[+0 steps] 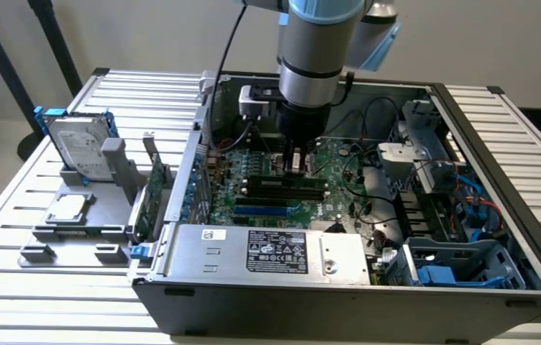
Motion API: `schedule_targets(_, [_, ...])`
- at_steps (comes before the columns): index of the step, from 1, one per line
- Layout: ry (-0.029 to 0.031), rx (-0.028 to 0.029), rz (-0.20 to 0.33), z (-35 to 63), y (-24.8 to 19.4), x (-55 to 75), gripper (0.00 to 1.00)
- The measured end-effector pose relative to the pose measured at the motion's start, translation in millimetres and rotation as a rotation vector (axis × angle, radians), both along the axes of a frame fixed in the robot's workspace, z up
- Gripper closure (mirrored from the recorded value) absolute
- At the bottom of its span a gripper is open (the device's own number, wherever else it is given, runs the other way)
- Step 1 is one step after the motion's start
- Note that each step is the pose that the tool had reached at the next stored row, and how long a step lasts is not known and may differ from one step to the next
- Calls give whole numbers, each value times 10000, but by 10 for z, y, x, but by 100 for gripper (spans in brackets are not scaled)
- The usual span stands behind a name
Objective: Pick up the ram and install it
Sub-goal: 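Insert the ram into the slot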
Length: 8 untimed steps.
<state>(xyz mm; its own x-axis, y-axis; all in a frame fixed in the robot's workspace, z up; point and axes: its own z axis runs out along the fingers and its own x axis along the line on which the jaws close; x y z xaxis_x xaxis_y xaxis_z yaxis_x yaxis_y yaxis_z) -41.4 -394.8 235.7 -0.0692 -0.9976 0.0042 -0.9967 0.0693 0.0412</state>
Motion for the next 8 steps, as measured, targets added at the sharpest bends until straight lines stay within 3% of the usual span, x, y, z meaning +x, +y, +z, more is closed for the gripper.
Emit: schedule_targets(8, [-1, 1, 2, -17, 0, -13, 86])
